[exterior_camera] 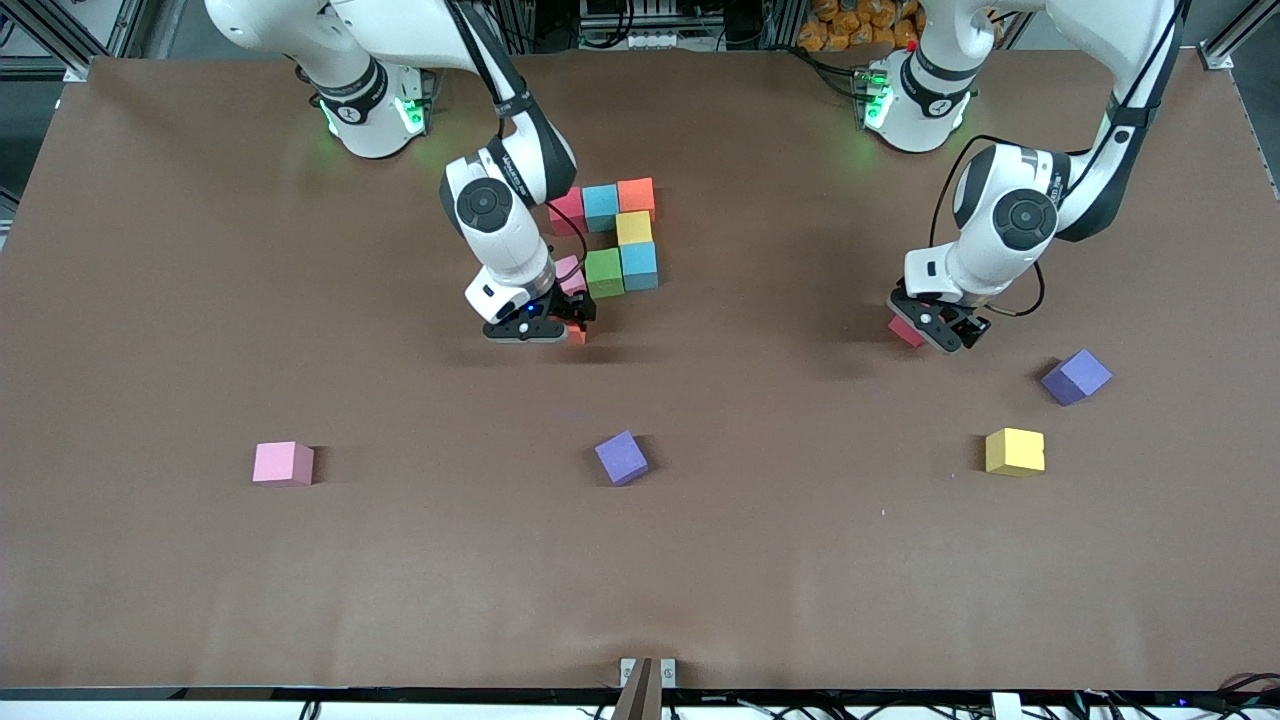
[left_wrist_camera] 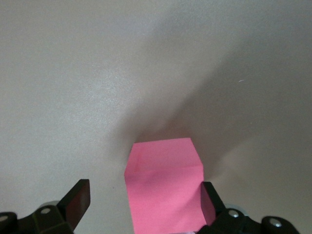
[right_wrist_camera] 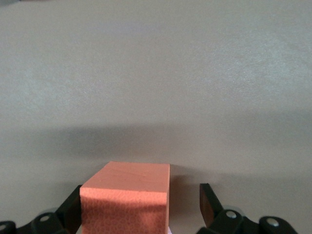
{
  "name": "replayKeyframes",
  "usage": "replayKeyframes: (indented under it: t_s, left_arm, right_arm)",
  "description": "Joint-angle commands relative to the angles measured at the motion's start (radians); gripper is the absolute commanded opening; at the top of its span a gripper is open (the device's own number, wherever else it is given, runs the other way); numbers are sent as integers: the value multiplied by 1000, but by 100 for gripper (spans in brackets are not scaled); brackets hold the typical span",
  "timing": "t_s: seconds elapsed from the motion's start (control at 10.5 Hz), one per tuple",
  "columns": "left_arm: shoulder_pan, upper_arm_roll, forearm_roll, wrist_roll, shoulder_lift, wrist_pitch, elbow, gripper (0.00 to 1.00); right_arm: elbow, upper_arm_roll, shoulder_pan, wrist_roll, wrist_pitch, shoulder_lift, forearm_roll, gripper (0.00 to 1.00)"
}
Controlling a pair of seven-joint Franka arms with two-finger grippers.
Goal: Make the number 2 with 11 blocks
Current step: 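Grasp the red cube with the left gripper, then lower the orange cube below pink while the left gripper lifts red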
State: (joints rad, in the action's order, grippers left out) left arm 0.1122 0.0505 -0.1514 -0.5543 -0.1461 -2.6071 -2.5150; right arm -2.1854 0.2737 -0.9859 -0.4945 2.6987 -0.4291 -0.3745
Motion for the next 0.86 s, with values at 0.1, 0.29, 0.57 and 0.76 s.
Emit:
replayKeyframes:
  t_s: [0.1,0.29,0.57,0.76]
  left_arm:
    - [-9,2,-8,-4,-6,-39,-15,100]
    - [-9,2,-1,-1,-6,-36,-16,100]
    - [-9,2,0,14,13,-21,-8,100]
    - [-9,2,3,11,31,21,5,100]
  right_arm:
    - [-4,-13,0,-94,-7,23,0,100]
    - [-4,-14,-7,-110,1,21,-1,100]
    - [6,-39,-8,-160,4,20,-1,100]
    - [10,-39,-1,-121,-6,23,0,100]
